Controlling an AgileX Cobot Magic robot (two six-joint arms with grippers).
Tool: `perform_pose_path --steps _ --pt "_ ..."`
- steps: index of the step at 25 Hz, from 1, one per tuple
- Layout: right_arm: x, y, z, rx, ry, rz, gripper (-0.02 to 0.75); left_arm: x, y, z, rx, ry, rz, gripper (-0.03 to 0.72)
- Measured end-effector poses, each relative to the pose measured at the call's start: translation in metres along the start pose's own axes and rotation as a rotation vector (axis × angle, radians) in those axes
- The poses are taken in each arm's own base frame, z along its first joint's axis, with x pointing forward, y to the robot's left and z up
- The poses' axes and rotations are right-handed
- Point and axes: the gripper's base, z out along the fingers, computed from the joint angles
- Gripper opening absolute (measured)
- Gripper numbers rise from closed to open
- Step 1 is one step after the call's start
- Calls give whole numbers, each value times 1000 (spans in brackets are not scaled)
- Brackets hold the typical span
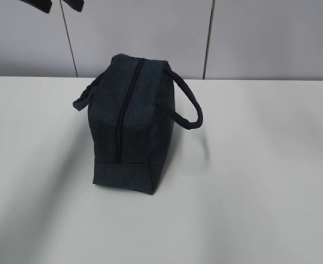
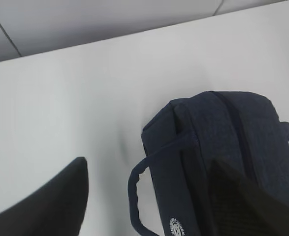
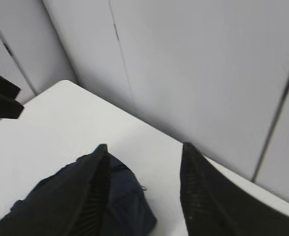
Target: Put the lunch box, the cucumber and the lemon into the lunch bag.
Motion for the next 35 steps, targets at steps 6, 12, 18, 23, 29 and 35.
perform_pose_path --steps 6,12,18,23,29,35 --pt "-23 26 -64 222 57 -123 349 -3 -6 -46 -33 -73 37 522" --pt "-28 58 -112 279 110 -140 349 2 -26 -114 -59 -162 99 511" --pt "-27 93 -160 313 85 -147 349 32 -48 -180 -56 -240 159 508" --pt "-3 118 -187 318 88 -131 349 82 -51 -222 -50 -313 165 507" --pt "56 141 -208 323 113 -98 349 167 -42 -240 -63 -367 166 503" --pt "126 158 -221 343 139 -80 348 248 -32 -241 -77 -383 172 503"
